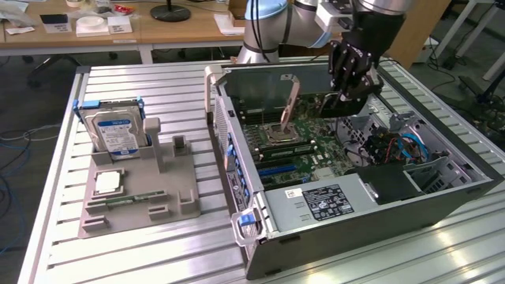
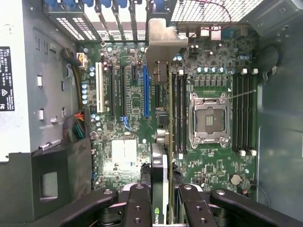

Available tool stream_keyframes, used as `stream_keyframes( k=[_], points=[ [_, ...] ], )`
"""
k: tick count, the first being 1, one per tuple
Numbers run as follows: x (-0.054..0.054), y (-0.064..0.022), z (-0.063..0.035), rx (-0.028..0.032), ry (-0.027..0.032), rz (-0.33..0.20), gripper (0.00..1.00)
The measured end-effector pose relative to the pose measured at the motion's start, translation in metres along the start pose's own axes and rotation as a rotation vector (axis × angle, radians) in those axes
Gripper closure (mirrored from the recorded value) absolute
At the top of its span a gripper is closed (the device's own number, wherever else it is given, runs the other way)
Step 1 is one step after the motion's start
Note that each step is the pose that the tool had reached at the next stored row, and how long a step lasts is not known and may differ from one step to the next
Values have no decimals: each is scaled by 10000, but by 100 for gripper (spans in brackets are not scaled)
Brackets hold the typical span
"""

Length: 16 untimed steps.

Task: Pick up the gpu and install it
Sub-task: 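Insert the gpu into the slot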

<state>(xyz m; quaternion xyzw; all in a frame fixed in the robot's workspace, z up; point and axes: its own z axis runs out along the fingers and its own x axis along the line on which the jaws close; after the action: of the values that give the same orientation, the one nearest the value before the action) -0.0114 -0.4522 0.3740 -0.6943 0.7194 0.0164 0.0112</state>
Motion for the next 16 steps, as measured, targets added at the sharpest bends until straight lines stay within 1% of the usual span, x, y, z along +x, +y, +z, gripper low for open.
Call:
stream_keyframes(
  k=[7, 12, 16],
  points=[
    [15, 27, 128, -8, -11, -201, 73],
    [17, 36, 166, -14, -7, -330, 73],
    [20, 39, 237, -15, -8, -332, 73]
  ],
)
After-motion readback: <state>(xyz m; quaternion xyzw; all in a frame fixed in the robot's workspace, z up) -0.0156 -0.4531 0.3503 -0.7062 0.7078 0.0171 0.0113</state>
